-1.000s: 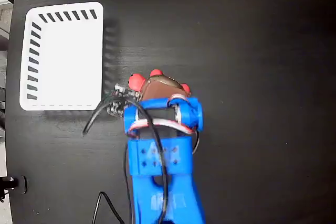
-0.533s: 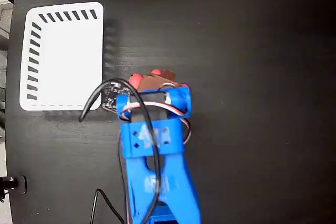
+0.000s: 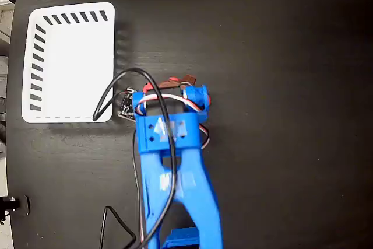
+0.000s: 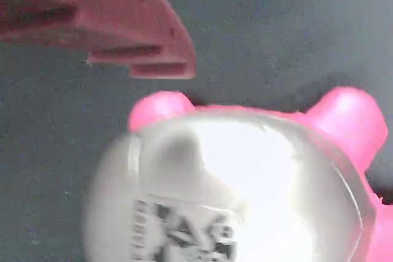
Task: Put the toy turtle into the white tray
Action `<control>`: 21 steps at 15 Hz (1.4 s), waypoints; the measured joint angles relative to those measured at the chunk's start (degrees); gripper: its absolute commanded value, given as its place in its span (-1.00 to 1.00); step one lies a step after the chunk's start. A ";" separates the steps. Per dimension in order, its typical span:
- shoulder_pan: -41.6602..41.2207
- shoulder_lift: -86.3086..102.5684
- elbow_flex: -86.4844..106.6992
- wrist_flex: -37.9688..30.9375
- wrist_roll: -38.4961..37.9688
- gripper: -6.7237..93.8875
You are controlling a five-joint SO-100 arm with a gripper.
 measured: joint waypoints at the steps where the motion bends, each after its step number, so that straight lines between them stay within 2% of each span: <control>1: 0.09 -0.62 -0.09 -0.97 0.00 0.33; 8: -0.35 -6.50 -1.32 -3.16 -0.88 0.32; 9: -0.79 -6.94 -1.32 -3.43 -0.79 0.22; 12: -1.05 -7.73 -1.32 -5.19 -0.44 -0.35; 14: -0.53 -7.73 -1.49 -5.45 -0.09 -0.86; 18: 0.00 -7.65 -1.93 -4.48 0.44 -0.88; 21: 1.32 -7.65 -3.08 0.00 -0.09 -0.88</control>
